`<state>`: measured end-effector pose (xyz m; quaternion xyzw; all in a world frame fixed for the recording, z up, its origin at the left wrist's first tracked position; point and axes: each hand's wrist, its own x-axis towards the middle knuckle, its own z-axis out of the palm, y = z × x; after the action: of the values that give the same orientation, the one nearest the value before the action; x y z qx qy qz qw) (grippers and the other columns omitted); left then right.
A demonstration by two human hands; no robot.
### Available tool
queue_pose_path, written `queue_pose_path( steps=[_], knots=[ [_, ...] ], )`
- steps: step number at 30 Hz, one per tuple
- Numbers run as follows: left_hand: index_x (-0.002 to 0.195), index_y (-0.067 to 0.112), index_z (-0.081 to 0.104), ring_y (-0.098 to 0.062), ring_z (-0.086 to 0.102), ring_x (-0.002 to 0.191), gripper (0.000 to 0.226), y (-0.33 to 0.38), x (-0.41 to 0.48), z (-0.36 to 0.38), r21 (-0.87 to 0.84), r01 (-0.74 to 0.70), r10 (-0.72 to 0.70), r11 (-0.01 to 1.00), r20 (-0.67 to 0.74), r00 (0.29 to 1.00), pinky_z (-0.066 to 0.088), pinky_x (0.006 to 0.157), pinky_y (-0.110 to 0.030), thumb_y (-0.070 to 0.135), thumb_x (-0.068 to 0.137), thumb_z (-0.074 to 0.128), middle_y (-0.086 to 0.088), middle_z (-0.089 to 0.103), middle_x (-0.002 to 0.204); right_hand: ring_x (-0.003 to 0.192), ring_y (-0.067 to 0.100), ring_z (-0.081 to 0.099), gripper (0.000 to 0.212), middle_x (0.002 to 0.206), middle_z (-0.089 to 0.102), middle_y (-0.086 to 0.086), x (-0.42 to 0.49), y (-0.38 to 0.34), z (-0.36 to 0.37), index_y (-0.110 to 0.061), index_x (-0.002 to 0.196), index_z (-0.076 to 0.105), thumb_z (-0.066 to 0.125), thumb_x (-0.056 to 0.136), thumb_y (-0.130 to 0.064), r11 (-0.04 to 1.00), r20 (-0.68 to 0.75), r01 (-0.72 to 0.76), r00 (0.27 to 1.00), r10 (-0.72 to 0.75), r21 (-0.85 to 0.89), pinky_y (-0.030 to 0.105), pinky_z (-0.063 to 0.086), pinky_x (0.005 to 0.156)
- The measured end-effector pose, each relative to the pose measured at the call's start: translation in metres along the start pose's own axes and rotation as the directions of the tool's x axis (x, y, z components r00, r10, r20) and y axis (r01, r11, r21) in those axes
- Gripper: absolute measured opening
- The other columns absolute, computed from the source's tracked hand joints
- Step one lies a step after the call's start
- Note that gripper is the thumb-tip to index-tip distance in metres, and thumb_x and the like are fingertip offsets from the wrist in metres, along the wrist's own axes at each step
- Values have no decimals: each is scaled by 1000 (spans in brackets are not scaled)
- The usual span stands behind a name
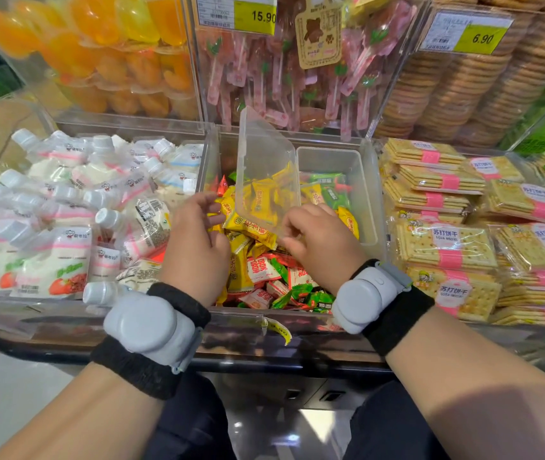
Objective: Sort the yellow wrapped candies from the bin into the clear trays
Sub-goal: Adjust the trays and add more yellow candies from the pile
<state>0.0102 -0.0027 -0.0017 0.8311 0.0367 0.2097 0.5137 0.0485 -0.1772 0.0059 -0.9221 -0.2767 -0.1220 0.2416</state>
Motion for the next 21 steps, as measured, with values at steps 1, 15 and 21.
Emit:
queue_pose_path(
  steps=[1,15,21],
  knots=[
    [116,15,46,-12,54,103,42,-1,0,2,87,-16,13,996,37,999,46,91,-34,-6,80,40,-7,49,117,84,16,37,10,81,47,-5,1,1,0,-11,79,53,63,81,-13,1000,-4,-6,1000,6,5,22,23,71],
    [137,33,29,-32,19,136,68,4,36,39,706,-405,68,581,454,888,21,113,-45,51,76,53,-4,27,148,90,15,40,16,83,50,-3,12,6,-4,-12,78,59,66,81,-26,990,5,-122,993,122,73,24,25,71],
    [142,45,11,-41,5,140,88,1,49,52,771,-275,-154,575,432,889,17,113,-53,73,68,51,-2,5,156,83,14,42,16,80,48,-3,8,7,-3,-8,75,58,67,79,-21,972,-41,-148,987,157,183,24,28,69]
  ],
)
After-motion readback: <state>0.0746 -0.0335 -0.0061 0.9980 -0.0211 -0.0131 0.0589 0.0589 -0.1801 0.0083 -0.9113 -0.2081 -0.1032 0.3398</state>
